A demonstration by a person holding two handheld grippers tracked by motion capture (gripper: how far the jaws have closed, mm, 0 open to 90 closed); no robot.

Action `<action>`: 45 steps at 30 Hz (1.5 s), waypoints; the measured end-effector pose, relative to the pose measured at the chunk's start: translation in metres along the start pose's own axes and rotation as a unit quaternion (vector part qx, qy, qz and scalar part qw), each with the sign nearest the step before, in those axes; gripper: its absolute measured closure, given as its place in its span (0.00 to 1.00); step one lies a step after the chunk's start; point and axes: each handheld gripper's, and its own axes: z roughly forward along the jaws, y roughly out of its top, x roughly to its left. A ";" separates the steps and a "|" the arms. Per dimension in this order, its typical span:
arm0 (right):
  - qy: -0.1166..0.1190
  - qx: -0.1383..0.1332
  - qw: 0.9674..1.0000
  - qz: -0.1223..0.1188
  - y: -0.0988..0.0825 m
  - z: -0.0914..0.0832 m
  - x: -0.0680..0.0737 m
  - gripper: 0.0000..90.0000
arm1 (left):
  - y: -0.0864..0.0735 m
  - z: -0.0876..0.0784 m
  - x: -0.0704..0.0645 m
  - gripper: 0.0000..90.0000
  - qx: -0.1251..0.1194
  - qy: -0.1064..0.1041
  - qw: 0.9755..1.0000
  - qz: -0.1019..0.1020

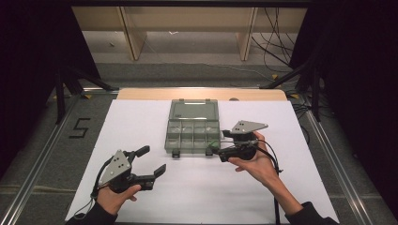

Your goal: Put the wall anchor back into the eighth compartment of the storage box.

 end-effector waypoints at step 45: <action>0.005 -0.086 0.996 0.018 -0.038 -0.036 0.019 0.18 | 0.000 -0.001 0.000 0.18 0.001 0.001 1.000 0.004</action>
